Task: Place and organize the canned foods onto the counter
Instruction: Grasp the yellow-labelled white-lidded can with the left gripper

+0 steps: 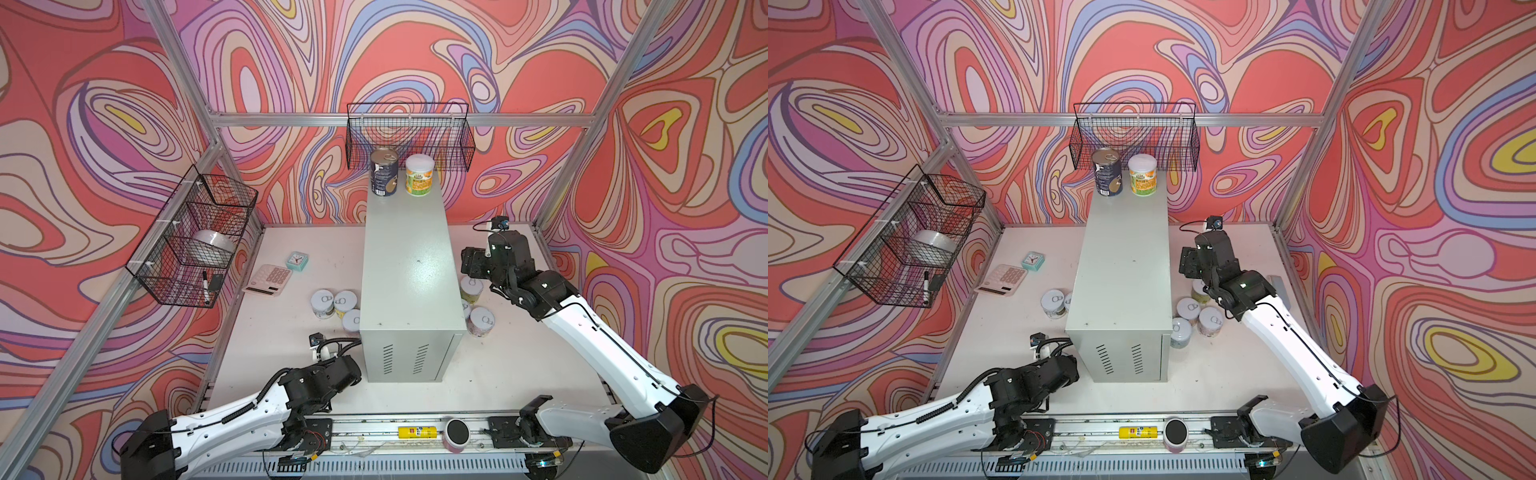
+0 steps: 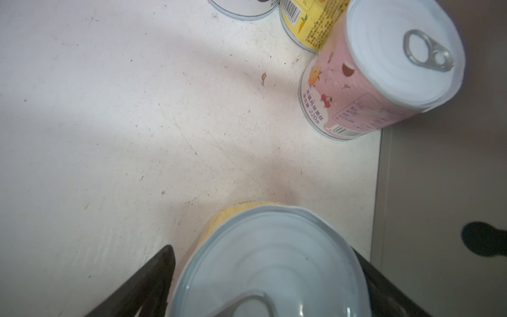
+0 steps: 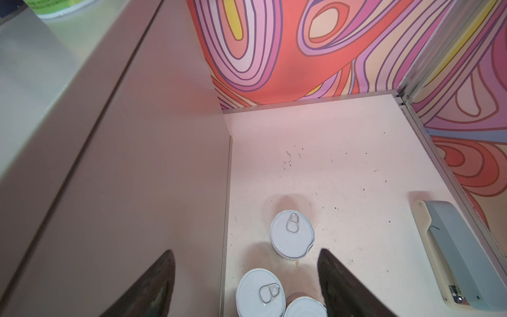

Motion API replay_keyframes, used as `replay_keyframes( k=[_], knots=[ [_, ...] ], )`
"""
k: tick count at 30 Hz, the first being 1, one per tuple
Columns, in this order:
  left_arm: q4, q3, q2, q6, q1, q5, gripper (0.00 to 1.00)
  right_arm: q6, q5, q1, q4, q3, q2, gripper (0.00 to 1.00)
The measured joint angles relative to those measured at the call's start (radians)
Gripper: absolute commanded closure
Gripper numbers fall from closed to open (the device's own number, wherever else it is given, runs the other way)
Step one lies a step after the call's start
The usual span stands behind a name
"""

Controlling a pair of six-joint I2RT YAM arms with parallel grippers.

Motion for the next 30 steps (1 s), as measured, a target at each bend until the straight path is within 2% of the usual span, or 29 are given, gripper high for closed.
replay_keyframes(
  k=[11, 19, 28, 30],
  knots=[
    [0.038, -0.022, 0.006, -0.008, 0.0, -0.034, 0.17, 0.003, -0.014, -0.009, 0.022, -0.006, 0.008, 0.16],
    [0.038, -0.002, 0.062, -0.006, 0.0, -0.066, 0.32, 0.003, -0.029, -0.01, 0.038, -0.006, 0.028, 0.16],
    [-0.029, 0.053, 0.088, 0.008, 0.001, -0.084, 0.62, 0.002, -0.03, -0.013, 0.058, -0.007, 0.029, 0.16],
    [-0.04, 0.068, 0.086, 0.016, 0.001, -0.095, 0.76, 0.003, -0.032, -0.018, 0.066, -0.011, 0.029, 0.16]
  ],
)
